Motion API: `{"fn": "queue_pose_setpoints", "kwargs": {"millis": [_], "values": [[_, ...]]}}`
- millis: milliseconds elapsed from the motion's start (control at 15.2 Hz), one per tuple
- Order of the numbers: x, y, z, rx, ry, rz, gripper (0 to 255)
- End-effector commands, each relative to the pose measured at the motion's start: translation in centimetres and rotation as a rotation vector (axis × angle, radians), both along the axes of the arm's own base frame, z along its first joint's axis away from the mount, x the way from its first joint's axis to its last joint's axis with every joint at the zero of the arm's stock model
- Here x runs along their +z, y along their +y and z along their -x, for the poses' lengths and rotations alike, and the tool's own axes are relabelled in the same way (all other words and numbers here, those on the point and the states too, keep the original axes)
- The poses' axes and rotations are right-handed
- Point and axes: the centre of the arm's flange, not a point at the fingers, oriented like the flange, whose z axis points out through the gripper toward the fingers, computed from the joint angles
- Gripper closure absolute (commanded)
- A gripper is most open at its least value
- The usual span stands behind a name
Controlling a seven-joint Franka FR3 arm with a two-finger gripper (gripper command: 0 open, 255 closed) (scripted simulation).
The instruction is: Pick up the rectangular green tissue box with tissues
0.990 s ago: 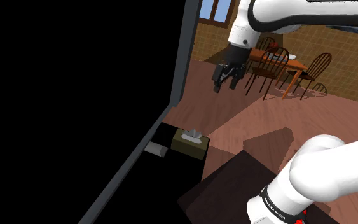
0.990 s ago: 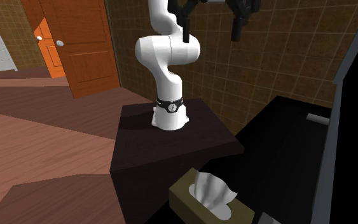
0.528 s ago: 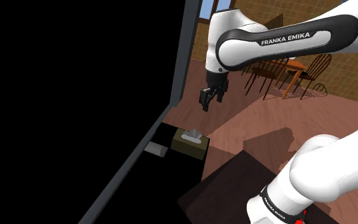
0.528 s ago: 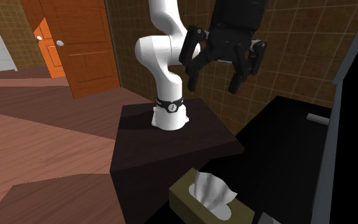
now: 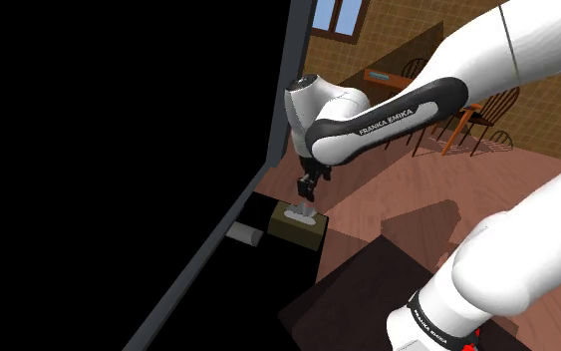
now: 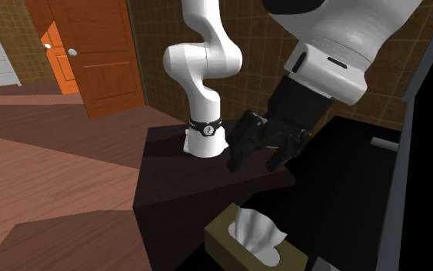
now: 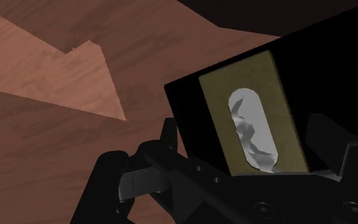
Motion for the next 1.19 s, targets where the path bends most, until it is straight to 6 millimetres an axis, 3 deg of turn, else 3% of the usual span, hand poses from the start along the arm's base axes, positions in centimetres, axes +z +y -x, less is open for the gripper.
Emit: {"fn": "queue_pose_setpoints", "kwargs": {"millis": [0,198,726,858,924,1122], "values": [[-2.9,0.3,-0.6,0.042,0.021,0.055,0],[-7.3,0.4,-1.3,0.1,0.053,0.136,0],[-11.9,0.4,-1.4,0.107,0.057,0.147,0],[-11.9,0.4,-1.4,0.107,0.057,0.147,0],[-11.9,0.4,-1.4,0.107,0.057,0.147,255],[-11.9,0.4,-1.4,0.107,0.057,0.147,255]]}}
